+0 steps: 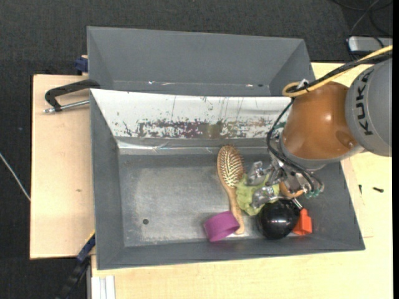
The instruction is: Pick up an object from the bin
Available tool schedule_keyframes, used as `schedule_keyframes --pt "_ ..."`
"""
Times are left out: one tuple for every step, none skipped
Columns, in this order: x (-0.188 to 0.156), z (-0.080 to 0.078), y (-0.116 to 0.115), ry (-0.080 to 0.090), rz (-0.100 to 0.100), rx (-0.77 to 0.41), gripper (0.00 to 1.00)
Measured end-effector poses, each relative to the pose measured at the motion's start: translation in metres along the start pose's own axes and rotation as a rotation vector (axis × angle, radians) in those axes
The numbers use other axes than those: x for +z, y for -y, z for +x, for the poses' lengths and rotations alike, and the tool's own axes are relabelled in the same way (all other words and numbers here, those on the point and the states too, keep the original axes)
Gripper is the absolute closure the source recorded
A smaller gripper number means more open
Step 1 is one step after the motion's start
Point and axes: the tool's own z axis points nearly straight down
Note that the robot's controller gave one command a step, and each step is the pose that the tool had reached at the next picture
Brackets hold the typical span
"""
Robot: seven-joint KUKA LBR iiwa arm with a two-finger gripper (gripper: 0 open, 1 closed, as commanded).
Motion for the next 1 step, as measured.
schedule_keyframes --pt "-0.0171 -0.0005 0.0002 0.0 0.001 0.0 1.0"
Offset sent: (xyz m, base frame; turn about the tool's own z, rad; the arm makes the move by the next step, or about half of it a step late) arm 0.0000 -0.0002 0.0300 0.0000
